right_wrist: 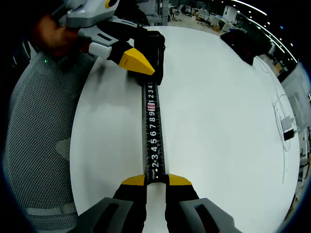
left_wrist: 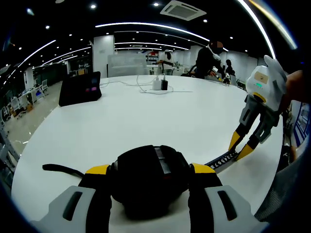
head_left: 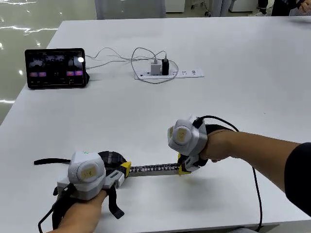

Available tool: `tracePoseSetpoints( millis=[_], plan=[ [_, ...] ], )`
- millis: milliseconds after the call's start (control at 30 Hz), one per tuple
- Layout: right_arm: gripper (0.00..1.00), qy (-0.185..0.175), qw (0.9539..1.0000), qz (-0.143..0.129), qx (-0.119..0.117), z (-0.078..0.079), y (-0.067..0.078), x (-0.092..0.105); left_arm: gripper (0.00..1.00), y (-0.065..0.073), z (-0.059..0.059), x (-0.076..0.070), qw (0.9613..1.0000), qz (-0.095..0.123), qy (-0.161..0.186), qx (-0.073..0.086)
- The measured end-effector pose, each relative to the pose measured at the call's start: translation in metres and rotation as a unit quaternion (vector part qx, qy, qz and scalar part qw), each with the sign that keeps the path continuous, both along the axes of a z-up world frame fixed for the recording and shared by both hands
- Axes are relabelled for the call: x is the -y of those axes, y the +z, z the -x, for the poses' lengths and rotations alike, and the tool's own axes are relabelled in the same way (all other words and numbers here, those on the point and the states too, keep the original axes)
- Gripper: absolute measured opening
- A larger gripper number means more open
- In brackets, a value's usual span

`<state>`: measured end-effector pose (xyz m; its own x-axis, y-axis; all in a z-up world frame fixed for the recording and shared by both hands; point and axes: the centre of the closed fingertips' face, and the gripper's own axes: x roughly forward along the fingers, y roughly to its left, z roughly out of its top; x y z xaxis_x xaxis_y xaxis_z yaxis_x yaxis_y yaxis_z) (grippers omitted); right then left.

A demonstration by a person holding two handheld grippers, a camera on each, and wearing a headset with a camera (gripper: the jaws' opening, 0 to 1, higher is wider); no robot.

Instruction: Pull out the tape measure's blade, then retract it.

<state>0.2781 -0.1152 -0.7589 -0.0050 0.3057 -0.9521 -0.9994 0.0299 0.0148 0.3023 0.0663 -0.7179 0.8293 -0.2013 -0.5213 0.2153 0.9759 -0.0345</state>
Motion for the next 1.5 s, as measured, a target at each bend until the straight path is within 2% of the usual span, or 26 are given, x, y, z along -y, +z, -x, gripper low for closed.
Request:
tracePoseSetpoints(
  millis=[100, 233, 467, 533, 633, 800, 1500],
  plan=[
    [0.10, 0.008, 1.0000, 0.001, 0.002, 0.000, 0.000, -0.001, 0.59, 0.000, 0.000, 0.000, 1.0000, 0.002, 0.000, 0.002],
    [0.10, -0.001, 1.0000, -0.004, -0.002, -0.001, 0.000, -0.004, 0.59, 0.000, 0.001, 0.000, 1.0000, 0.002, -0.001, 0.000],
    [0.10, 0.004, 1.0000, -0.005, -0.001, -0.001, 0.000, -0.008, 0.59, 0.000, 0.001, 0.000, 1.0000, 0.003, -0.001, -0.001],
    [0.10, 0.018, 0.9998, -0.008, 0.001, 0.000, 0.000, -0.009, 0.59, 0.000, 0.001, 0.000, 1.0000, 0.003, -0.001, -0.001],
    [0.09, -0.001, 0.9998, -0.015, -0.010, -0.002, 0.001, -0.010, 0.59, 0.000, 0.000, 0.000, 1.0000, 0.003, -0.002, -0.001],
    [0.09, 0.007, 0.9999, -0.013, -0.007, -0.001, 0.000, -0.013, 0.59, 0.000, -0.001, -0.001, 1.0000, 0.005, -0.001, -0.003],
    [0.10, -0.004, 0.9997, -0.024, -0.002, -0.002, 0.001, -0.023, 0.59, 0.000, 0.000, 0.000, 0.9999, 0.008, 0.000, -0.006]
  ],
)
